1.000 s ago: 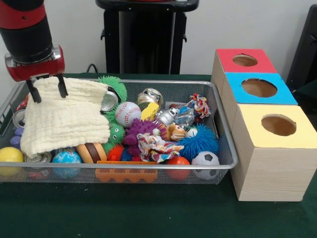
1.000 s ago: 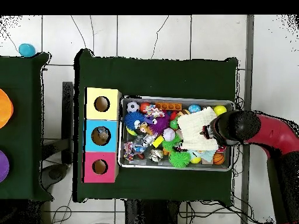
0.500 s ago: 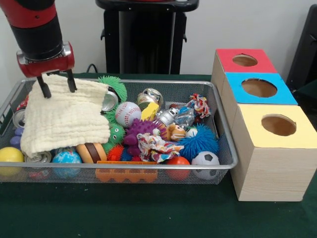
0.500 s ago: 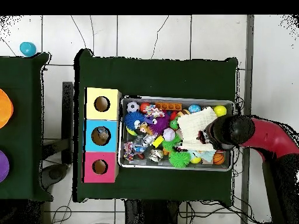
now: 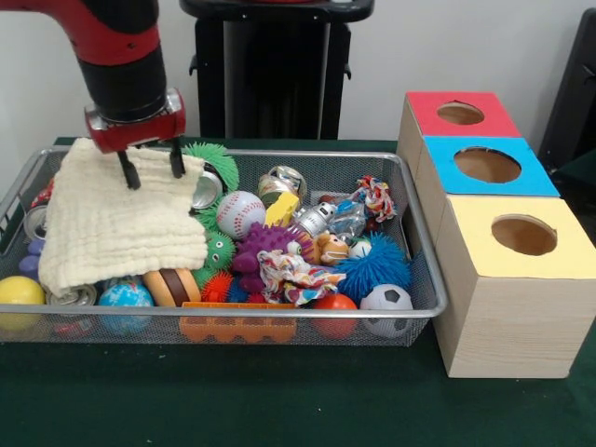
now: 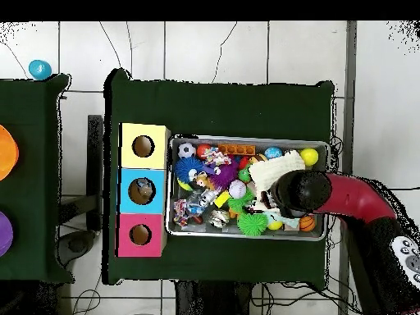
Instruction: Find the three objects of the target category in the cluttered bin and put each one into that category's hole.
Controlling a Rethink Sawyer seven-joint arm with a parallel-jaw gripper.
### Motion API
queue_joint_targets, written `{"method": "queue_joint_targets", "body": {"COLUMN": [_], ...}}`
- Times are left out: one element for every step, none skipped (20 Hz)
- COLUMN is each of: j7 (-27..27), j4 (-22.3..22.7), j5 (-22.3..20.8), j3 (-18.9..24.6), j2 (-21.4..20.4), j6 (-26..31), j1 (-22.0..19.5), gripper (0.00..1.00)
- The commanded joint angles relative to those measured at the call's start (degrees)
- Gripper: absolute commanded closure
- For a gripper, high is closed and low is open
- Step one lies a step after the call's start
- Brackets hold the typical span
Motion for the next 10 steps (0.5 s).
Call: {"method": "queue_joint_targets", "body": {"j7": [19.3,20.2,20.5,21.3,21.8,22.2,22.4,22.6,22.7,22.7], "j4": [9.1,9.8,10.1,10.8,11.2,11.6,11.6,11.9,12.0,12.2], "j5": [1.9,2.1,2.3,2.7,3.1,3.4,3.9,4.2,4.5,4.6], "j3": [-4.5,-5.2,-5.8,-6.7,-7.3,-7.9,-8.3,-8.7,-9.1,-9.6], "j2": [2.0,2.3,2.4,2.5,2.4,2.4,2.5,2.8,3.0,3.2], "j6": [-11.1,-12.8,-13.8,-15.2,-16.0,-16.8,-17.2,-18.2,-18.6,-19.1], "j1": [4.0,4.6,5.3,6.1,6.8,7.5,8.1,8.4,8.8,9.1], "gripper": [0.00,0.00,0.00,0.00,0.00,0.00,0.00,0.00,0.00,0.00]}}
